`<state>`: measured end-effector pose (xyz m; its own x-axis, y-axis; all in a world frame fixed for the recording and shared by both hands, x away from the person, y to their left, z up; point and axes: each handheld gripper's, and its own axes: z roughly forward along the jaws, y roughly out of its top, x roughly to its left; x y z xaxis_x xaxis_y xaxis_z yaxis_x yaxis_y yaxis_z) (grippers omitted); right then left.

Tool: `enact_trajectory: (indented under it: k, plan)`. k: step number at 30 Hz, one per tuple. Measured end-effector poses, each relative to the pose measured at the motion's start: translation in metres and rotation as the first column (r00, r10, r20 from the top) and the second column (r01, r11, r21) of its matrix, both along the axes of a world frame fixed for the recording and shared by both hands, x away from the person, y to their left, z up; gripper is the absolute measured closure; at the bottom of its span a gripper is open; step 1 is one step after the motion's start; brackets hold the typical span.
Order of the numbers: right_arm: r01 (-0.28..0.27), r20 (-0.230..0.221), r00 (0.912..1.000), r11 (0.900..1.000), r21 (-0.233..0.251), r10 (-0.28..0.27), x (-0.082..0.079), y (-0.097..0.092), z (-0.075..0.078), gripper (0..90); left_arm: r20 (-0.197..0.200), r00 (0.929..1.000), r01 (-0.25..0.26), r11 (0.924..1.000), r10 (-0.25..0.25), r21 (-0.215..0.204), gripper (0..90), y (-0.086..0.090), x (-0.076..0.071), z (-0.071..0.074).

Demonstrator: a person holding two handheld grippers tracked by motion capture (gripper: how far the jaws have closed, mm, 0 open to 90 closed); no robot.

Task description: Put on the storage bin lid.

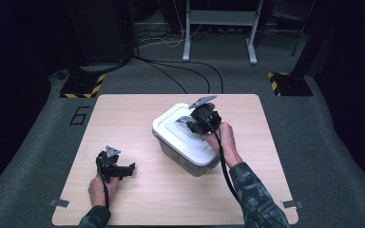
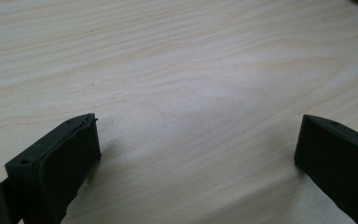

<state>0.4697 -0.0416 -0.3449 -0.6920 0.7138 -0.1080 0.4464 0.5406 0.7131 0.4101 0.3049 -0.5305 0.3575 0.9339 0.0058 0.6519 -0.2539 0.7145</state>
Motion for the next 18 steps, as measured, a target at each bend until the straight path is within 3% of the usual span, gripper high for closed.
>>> enact_trajectory:
  k: [6,13,18]
  plan:
    - [-0.009,0.002,1.0,0.9997,-0.021,0.009,-0.001,0.006,0.007,55.2,0.0,1.0,0.0,1.0,0.0,0.0,0.1,0.0,0.0,0.0]
    - [-0.002,0.0,1.0,0.9998,-0.019,0.002,0.0,0.005,0.014,52.7,0.0,1.0,-0.002,1.0,0.002,-0.002,0.1,0.0,0.0,0.0]
    - [-0.002,-0.005,1.0,1.0,0.0,0.002,0.001,0.003,0.019,44.2,0.001,1.0,-0.003,1.0,0.003,-0.002,0.1,0.0,0.0,0.0]
